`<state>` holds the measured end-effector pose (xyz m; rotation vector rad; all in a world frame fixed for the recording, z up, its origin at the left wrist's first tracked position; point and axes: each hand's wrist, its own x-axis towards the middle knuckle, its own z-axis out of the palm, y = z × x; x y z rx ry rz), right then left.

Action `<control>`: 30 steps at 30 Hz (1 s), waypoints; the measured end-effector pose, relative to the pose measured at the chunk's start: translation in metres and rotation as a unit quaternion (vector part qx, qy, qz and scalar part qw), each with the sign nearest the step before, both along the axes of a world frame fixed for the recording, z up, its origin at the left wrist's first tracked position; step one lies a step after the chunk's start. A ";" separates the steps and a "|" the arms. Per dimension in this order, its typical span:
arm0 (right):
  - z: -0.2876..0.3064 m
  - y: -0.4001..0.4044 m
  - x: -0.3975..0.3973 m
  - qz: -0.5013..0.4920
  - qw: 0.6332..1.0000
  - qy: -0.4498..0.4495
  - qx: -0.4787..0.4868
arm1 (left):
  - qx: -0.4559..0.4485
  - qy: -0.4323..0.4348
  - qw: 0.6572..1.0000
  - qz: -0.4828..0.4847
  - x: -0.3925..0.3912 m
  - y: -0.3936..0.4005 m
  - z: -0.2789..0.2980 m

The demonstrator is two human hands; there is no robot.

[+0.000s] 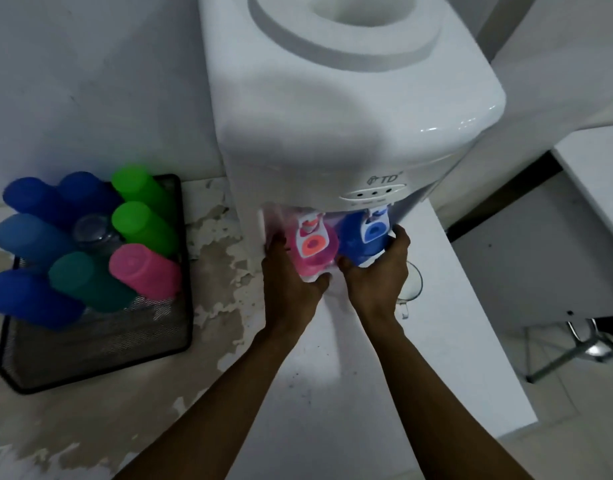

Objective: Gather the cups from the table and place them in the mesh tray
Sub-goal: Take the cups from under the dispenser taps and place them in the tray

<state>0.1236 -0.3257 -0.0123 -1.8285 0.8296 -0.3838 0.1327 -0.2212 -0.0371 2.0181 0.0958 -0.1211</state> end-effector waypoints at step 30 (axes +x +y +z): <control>-0.020 0.156 -0.083 0.145 0.969 0.096 0.177 | -0.054 0.124 0.960 0.246 -0.097 0.192 0.000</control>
